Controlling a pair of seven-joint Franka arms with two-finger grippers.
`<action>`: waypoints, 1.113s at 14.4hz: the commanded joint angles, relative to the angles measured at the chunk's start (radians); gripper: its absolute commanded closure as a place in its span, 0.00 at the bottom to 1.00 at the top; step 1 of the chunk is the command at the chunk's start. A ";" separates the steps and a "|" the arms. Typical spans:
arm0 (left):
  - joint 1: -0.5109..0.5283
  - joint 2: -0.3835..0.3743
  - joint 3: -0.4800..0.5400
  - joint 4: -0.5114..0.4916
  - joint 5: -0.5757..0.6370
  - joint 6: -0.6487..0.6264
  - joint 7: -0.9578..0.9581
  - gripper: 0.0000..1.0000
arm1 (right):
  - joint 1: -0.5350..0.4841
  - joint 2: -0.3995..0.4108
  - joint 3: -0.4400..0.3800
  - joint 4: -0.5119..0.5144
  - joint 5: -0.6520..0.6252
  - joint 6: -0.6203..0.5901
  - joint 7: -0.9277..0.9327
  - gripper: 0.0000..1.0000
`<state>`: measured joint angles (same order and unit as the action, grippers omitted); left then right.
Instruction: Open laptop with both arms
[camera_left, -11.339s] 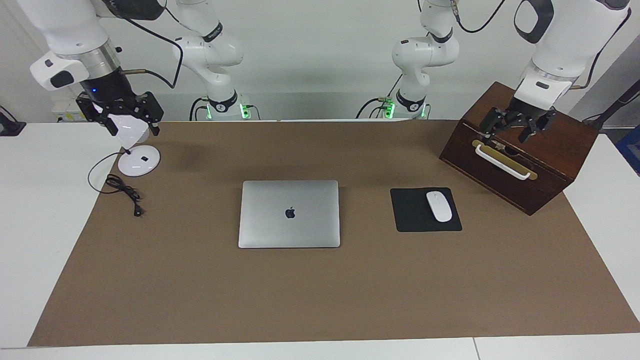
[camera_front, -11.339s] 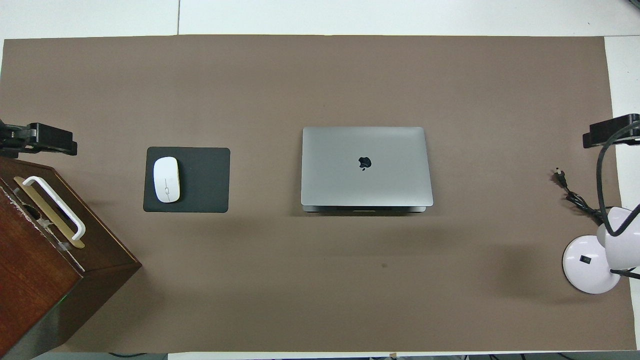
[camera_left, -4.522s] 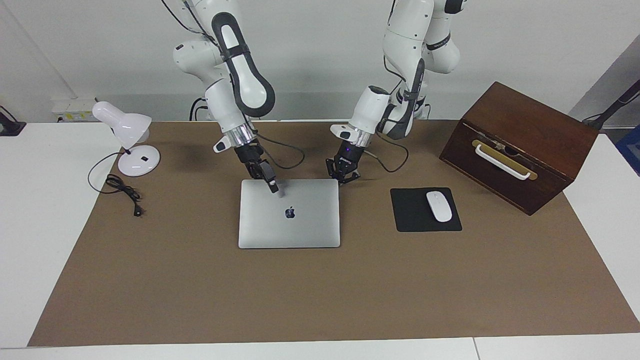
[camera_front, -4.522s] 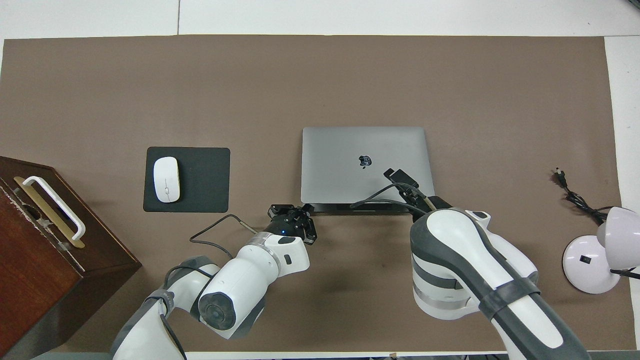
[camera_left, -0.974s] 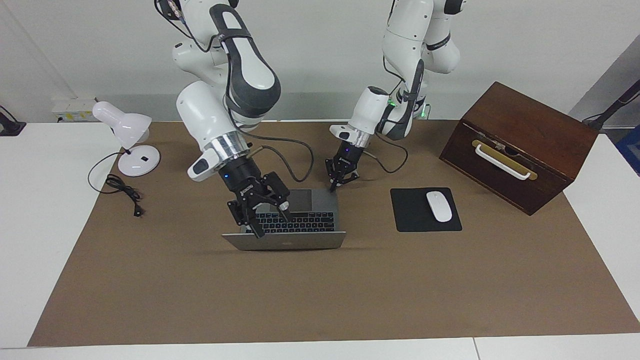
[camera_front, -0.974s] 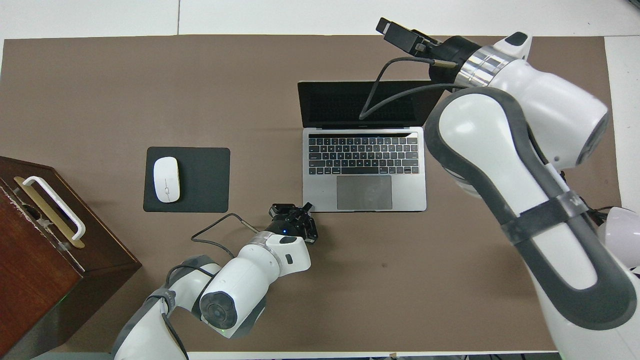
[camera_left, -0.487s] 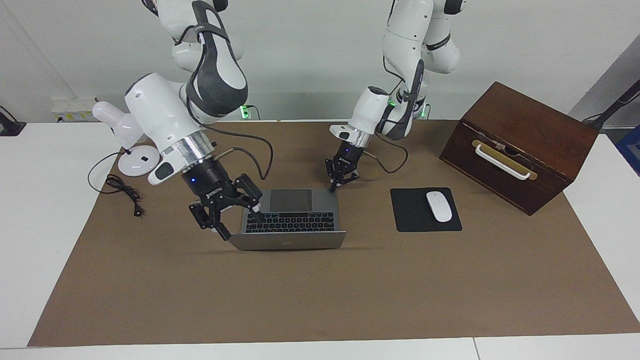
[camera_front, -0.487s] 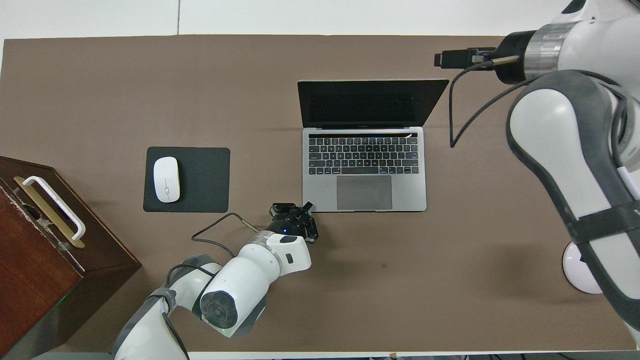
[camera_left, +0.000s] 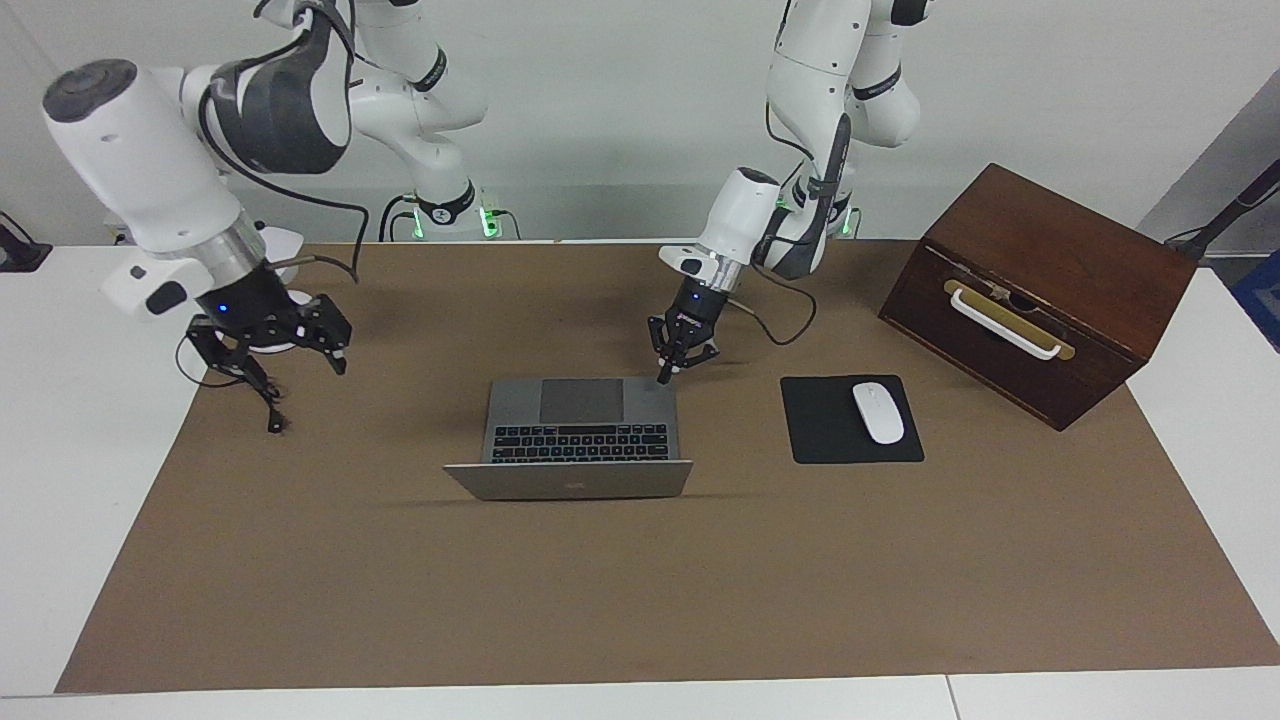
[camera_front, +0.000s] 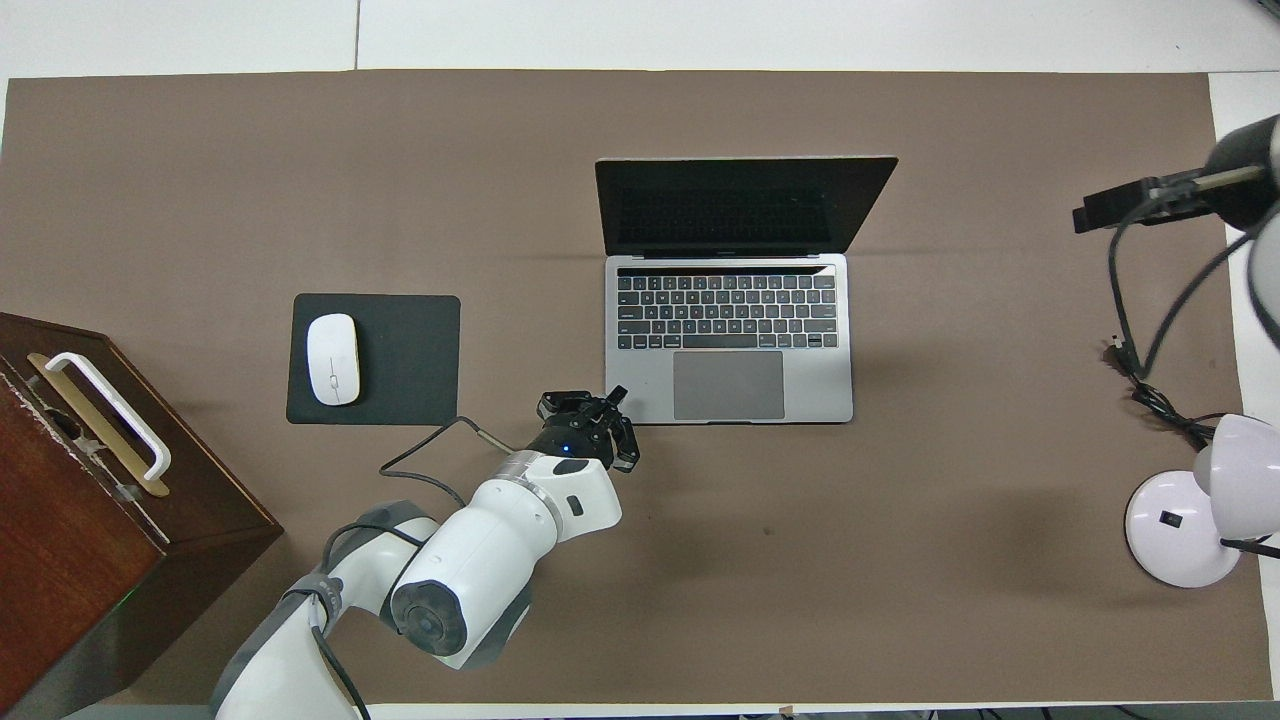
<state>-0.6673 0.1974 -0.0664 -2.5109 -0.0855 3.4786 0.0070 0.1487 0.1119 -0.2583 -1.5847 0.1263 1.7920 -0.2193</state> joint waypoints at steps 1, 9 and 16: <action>0.032 -0.119 0.002 -0.009 -0.014 -0.161 -0.007 1.00 | -0.037 -0.073 0.011 -0.061 -0.025 -0.026 0.015 0.02; 0.133 -0.361 0.005 0.078 -0.013 -0.677 0.002 1.00 | 0.020 -0.115 0.028 0.110 -0.151 -0.177 0.066 0.02; 0.290 -0.407 0.007 0.363 0.000 -1.226 0.005 0.01 | 0.080 -0.107 0.054 0.146 -0.156 -0.143 0.094 0.01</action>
<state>-0.4208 -0.2087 -0.0523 -2.1875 -0.0867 2.3292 0.0045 0.2437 -0.0117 -0.2080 -1.4588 -0.0436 1.6429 -0.1394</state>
